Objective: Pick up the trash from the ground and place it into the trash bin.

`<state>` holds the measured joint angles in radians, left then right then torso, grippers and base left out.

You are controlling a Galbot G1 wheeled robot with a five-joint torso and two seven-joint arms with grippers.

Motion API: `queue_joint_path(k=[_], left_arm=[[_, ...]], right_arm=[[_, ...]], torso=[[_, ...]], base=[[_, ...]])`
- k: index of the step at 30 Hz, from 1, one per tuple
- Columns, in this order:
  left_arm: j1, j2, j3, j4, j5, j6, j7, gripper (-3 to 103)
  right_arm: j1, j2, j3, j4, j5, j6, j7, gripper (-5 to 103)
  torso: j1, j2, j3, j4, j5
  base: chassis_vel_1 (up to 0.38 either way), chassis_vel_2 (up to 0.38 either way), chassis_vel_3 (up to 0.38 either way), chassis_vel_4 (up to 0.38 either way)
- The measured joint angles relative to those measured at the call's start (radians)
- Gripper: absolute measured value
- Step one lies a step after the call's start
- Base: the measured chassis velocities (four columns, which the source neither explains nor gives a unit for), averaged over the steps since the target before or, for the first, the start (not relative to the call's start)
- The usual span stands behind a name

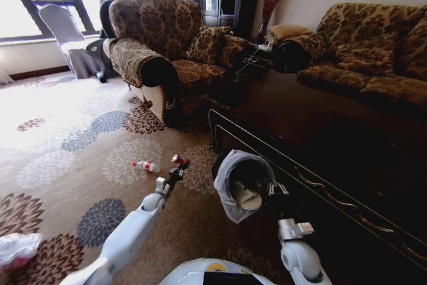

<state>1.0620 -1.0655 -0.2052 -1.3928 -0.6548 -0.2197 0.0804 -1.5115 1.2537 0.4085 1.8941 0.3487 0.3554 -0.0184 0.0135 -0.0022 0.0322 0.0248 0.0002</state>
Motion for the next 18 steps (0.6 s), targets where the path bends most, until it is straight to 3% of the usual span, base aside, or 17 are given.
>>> queue_joint_path(k=[1,3,4,7,9,10,12,14,17,18], left_arm=[[0.017,0.002,-0.013,-0.030,-0.018,0.006,-0.005,11],[0.106,-0.003,-0.069,-0.172,-0.077,0.034,-0.024,11],[0.106,-0.003,-0.069,-0.172,-0.077,0.034,-0.024,11],[0.315,-0.014,-0.206,-0.409,-0.119,0.050,-0.030,11],[0.354,-0.015,-0.235,-0.456,-0.129,0.051,-0.030,11],[0.452,-0.019,-0.320,-0.567,-0.170,0.059,-0.030,11],[0.466,-0.020,-0.333,-0.582,-0.179,0.061,-0.030,11],[0.586,-0.035,-0.450,-0.730,-0.262,0.083,-0.031,11],[0.635,-0.053,-0.494,-0.812,-0.300,0.091,-0.031,11],[0.680,-0.085,-0.524,-0.911,-0.336,0.102,-0.034,11]], right_arm=[[0.002,-0.003,-0.003,-0.001,0.000,-0.001,-0.001,0],[0.021,-0.010,-0.015,-0.009,-0.002,-0.008,0.000,0],[0.021,-0.010,-0.015,-0.009,-0.002,-0.008,0.000,0],[0.124,-0.035,-0.097,-0.075,0.015,-0.037,0.000,0],[0.144,-0.039,-0.113,-0.087,0.021,-0.042,0.000,0],[0.215,-0.047,-0.160,-0.132,0.040,-0.055,0.000,0],[0.226,-0.048,-0.167,-0.139,0.043,-0.056,0.000,0],[0.317,-0.048,-0.232,-0.204,0.061,-0.064,0.000,0],[0.360,-0.045,-0.264,-0.239,0.064,-0.066,0.001,0],[0.404,-0.037,-0.303,-0.278,0.063,-0.066,0.001,0]], torso=[[0.000,0.000,0.000,0.0002,0.0001],[0.000,0.000,0.000,-0.0025,-0.0013],[0.000,0.000,0.000,-0.0025,-0.0013],[0.000,0.000,0.000,-0.0005,-0.0004],[0.000,0.000,0.000,-0.0004,-0.0004],[0.000,0.000,0.000,0.0002,-0.0001],[0.000,0.000,0.000,0.0003,-0.0001],[0.000,0.000,0.000,0.0001,-0.0003],[0.000,0.000,0.000,-0.0009,0.0000],[0.000,0.000,0.000,-0.0009,-0.0005]], base=[[0.000,0.000,0.000,0.000],[0.000,0.000,0.000,0.000],[0.000,0.000,0.000,0.000],[0.000,0.000,0.000,0.000],[0.000,0.000,0.000,0.000],[0.000,0.000,0.000,0.000],[0.000,0.000,0.000,0.000],[0.000,0.000,0.000,0.000],[0.000,0.000,0.000,0.000],[0.000,0.000,0.000,0.000]])
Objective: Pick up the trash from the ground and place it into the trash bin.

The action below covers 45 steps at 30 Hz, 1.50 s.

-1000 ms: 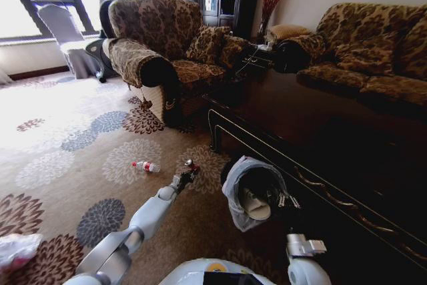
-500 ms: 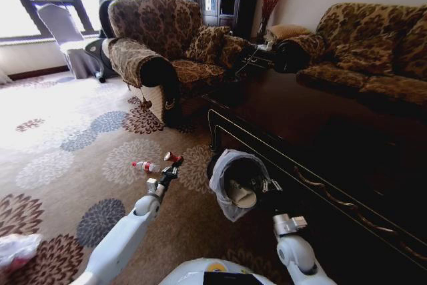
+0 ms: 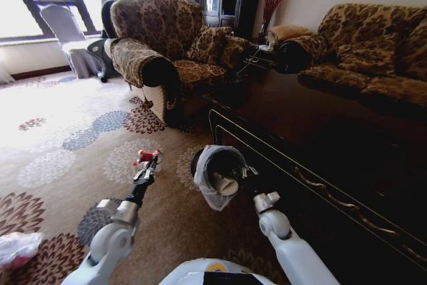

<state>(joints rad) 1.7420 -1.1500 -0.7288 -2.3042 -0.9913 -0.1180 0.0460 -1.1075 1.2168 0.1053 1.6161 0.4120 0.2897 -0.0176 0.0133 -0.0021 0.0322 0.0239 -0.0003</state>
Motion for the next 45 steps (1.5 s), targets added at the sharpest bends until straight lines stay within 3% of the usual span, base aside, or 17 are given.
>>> queue_joint_path(k=[4,6,13,21,25,30,42,45], left_arm=[[0.042,-0.045,-0.007,-0.115,-0.031,0.015,-0.003,11],[0.077,-0.082,0.039,-0.202,-0.039,0.032,-0.012,11],[0.155,-0.122,0.219,-0.219,-0.038,0.098,-0.022,11],[0.159,-0.077,0.358,-0.208,-0.046,0.163,-0.042,11],[0.114,-0.051,0.404,-0.204,-0.025,0.168,-0.042,11],[0.028,-0.025,0.421,-0.173,-0.024,0.168,-0.043,11],[-0.267,-0.067,0.492,0.104,-0.097,0.200,-0.070,11],[-0.294,-0.076,0.506,0.132,-0.101,0.200,-0.073,11]], right_arm=[[0.057,0.016,-0.047,-0.062,-0.004,0.000,-0.001,0],[0.118,0.031,-0.093,-0.131,0.002,0.000,0.000,0],[0.263,0.054,-0.195,-0.262,0.021,0.004,-0.001,0],[0.409,0.091,-0.288,-0.364,0.053,0.020,-0.001,0],[0.428,0.109,-0.305,-0.375,0.058,0.021,-0.001,0],[0.400,0.083,-0.324,-0.335,0.056,0.026,-0.001,0],[0.331,0.020,-0.379,-0.225,0.041,0.029,-0.001,0],[0.330,0.012,-0.385,-0.214,0.046,0.029,-0.001,0]], torso=[[0.000,0.000,0.000,0.0003,0.0009],[0.000,0.000,0.000,-0.0002,0.0006],[0.000,0.000,0.000,0.0004,-0.0002],[0.000,0.000,0.000,-0.0001,0.0004],[0.000,0.000,0.000,0.0000,0.0005],[0.000,0.000,0.000,0.0003,0.0001],[0.000,0.000,0.000,0.0004,0.0003],[0.000,0.000,0.000,0.0002,0.0003]], base=[[0.044,0.013,-0.048,-0.036],[0.080,0.090,-0.084,-0.092],[0.121,0.128,-0.124,-0.131],[0.041,0.035,-0.023,-0.032],[0.000,0.000,0.000,0.000],[0.000,0.000,0.000,0.000],[0.000,0.000,0.000,0.000],[0.000,0.000,0.000,0.000]])
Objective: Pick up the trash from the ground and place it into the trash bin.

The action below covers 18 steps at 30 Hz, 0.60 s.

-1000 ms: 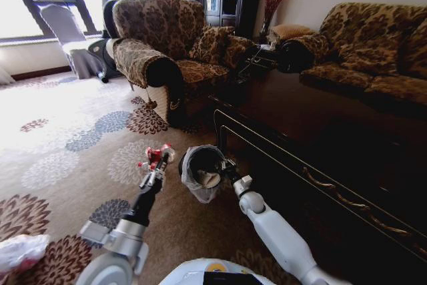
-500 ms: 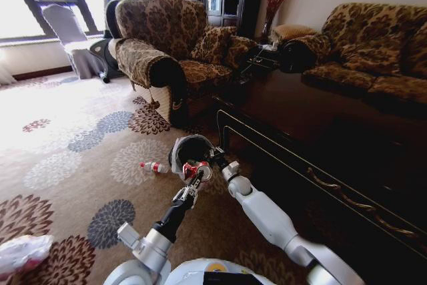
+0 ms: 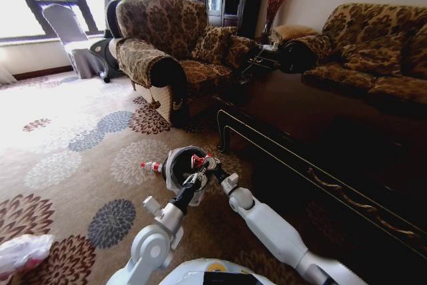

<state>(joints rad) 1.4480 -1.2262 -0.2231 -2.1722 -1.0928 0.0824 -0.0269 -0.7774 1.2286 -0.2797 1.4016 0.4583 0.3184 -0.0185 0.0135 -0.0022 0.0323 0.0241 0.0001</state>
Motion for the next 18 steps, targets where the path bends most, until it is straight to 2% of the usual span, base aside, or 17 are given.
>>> queue_joint_path(k=[3,9,10,11,13,14,16,17,18], left_arm=[[-0.058,-0.017,0.019,0.068,0.010,-0.013,-0.017,11],[-0.080,-0.027,0.019,0.104,0.052,-0.038,-0.035,9],[-0.084,-0.031,0.017,0.114,0.075,-0.054,-0.037,19],[-0.086,-0.032,0.014,0.120,0.085,-0.061,-0.040,19],[-0.087,-0.034,0.008,0.128,0.101,-0.075,-0.046,30],[-0.087,-0.034,0.008,0.128,0.101,-0.075,-0.046,30],[-0.085,-0.032,0.000,0.129,0.107,-0.087,-0.047,41],[-0.085,-0.031,-0.002,0.128,0.107,-0.088,-0.047,41],[-0.081,-0.030,-0.004,0.118,0.107,-0.092,-0.045,52]], right_arm=[[0.000,-0.021,-0.013,0.034,0.020,-0.009,0.000,0],[0.002,-0.036,-0.016,0.054,0.032,-0.017,0.000,0],[0.001,-0.040,-0.014,0.055,0.033,-0.018,0.000,0],[0.000,-0.042,-0.013,0.055,0.033,-0.018,0.000,0],[-0.005,-0.045,-0.007,0.055,0.033,-0.018,0.001,0],[-0.005,-0.045,-0.007,0.055,0.033,-0.018,0.001,0],[-0.009,-0.048,-0.001,0.054,0.033,-0.018,0.000,0],[-0.010,-0.049,0.000,0.055,0.033,-0.018,0.000,0],[-0.013,-0.050,0.002,0.055,0.033,-0.019,0.000,0]], torso=[[0.000,0.000,0.000,-0.0001,0.0000],[0.000,0.000,0.000,0.0002,0.0000],[0.000,0.000,0.000,0.0002,0.0001],[0.000,0.000,0.000,0.0002,0.0000],[0.000,0.000,0.000,0.0001,0.0000],[0.000,0.000,0.000,0.0001,0.0000],[0.000,0.000,0.000,0.0001,0.0001],[0.000,0.000,0.000,0.0002,0.0000],[0.000,0.000,0.000,0.0001,0.0000]], base=[[0.000,0.000,0.000,0.000],[0.000,0.000,0.000,0.000],[0.000,0.000,0.000,0.000],[0.000,0.000,0.000,0.000],[0.000,0.000,0.000,0.000],[0.000,0.000,0.000,0.000],[0.000,0.000,0.000,0.000],[0.000,0.000,0.000,0.000],[0.000,0.000,0.000,0.000]])
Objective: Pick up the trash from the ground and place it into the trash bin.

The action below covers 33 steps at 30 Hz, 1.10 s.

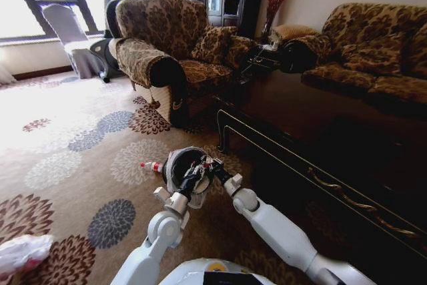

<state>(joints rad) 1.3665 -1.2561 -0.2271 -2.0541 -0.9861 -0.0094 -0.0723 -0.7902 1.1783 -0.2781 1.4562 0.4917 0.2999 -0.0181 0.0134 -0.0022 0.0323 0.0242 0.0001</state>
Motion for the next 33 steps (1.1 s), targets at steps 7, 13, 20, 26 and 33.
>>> queue_joint_path(k=[7,13,20,26,33], left_arm=[[0.020,0.005,0.002,-0.058,-0.006,-0.002,0.006,73],[0.029,0.007,-0.011,-0.074,-0.013,-0.005,0.005,94],[0.068,0.019,-0.049,-0.118,-0.026,-0.005,0.000,100],[0.144,0.037,-0.067,-0.201,-0.030,0.007,0.029,100],[0.283,0.113,-0.121,-0.244,0.389,-0.186,0.399,100]], right_arm=[[-0.017,-0.009,0.009,0.007,0.000,-0.002,0.000,0],[-0.040,-0.015,0.030,0.021,-0.002,-0.002,0.000,0],[-0.086,-0.021,0.074,0.047,-0.006,-0.003,0.000,0],[-0.115,-0.030,0.104,0.063,-0.013,-0.003,0.000,0],[-0.120,-0.025,0.139,0.052,-0.005,-0.052,0.000,0]], torso=[[0.000,0.000,0.000,-0.0001,0.0000],[0.000,0.000,0.000,0.0000,0.0000],[0.000,0.000,0.000,-0.0001,0.0000],[0.000,0.000,0.000,-0.0002,-0.0001],[0.000,0.000,0.000,0.0001,0.0000]], base=[[0.000,0.000,0.000,0.000],[0.000,0.000,0.000,0.000],[0.000,0.000,0.000,0.000],[0.000,0.000,0.000,0.000],[0.000,0.000,0.000,0.000]])
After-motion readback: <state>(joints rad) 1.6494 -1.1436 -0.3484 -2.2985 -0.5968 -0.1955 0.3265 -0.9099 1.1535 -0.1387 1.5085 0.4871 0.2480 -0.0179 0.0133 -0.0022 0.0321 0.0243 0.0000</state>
